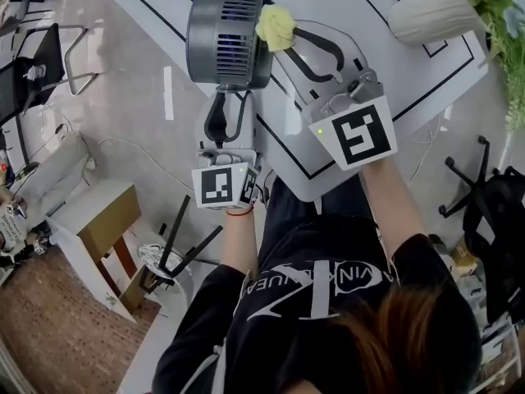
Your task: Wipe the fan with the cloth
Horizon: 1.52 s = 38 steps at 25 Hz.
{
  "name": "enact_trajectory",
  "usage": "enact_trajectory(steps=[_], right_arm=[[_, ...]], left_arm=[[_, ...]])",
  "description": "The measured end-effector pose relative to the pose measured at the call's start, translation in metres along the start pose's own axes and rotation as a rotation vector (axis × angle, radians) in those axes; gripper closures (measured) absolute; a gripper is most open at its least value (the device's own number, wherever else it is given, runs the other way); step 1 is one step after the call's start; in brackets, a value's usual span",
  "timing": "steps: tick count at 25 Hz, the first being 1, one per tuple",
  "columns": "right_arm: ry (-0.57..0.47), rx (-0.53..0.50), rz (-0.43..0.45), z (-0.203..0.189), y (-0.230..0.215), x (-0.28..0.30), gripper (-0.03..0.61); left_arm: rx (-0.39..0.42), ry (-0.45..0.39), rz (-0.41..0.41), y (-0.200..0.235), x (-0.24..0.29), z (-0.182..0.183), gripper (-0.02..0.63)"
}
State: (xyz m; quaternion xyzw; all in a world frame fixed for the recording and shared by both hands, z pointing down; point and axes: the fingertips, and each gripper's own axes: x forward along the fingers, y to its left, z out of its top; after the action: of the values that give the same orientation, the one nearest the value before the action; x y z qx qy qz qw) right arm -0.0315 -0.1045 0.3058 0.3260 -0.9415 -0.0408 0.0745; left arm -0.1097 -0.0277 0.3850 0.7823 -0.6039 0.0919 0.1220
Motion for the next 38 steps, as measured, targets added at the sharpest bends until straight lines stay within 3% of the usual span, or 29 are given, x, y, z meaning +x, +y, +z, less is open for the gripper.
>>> enact_trajectory(steps=[6, 11, 17, 26, 38], right_arm=[[0.062, -0.023, -0.002, -0.020, -0.017, 0.022, 0.502], [0.132, -0.013, 0.019, -0.042, -0.019, 0.036, 0.503], [0.192, 0.051, 0.055, -0.058, -0.010, 0.041, 0.503], [0.295, 0.110, 0.132, -0.072, 0.020, 0.030, 0.505], [0.306, 0.273, 0.214, -0.068, 0.059, 0.008, 0.506]], left_arm=[[0.001, 0.010, 0.060, 0.008, -0.004, -0.006, 0.415], [0.027, 0.014, 0.050, 0.012, -0.002, -0.003, 0.383], [0.121, 0.022, 0.032, 0.013, 0.001, 0.001, 0.376], [0.146, 0.041, -0.021, 0.008, 0.003, 0.000, 0.413], [0.126, 0.061, -0.034, 0.008, 0.004, -0.002, 0.414]])
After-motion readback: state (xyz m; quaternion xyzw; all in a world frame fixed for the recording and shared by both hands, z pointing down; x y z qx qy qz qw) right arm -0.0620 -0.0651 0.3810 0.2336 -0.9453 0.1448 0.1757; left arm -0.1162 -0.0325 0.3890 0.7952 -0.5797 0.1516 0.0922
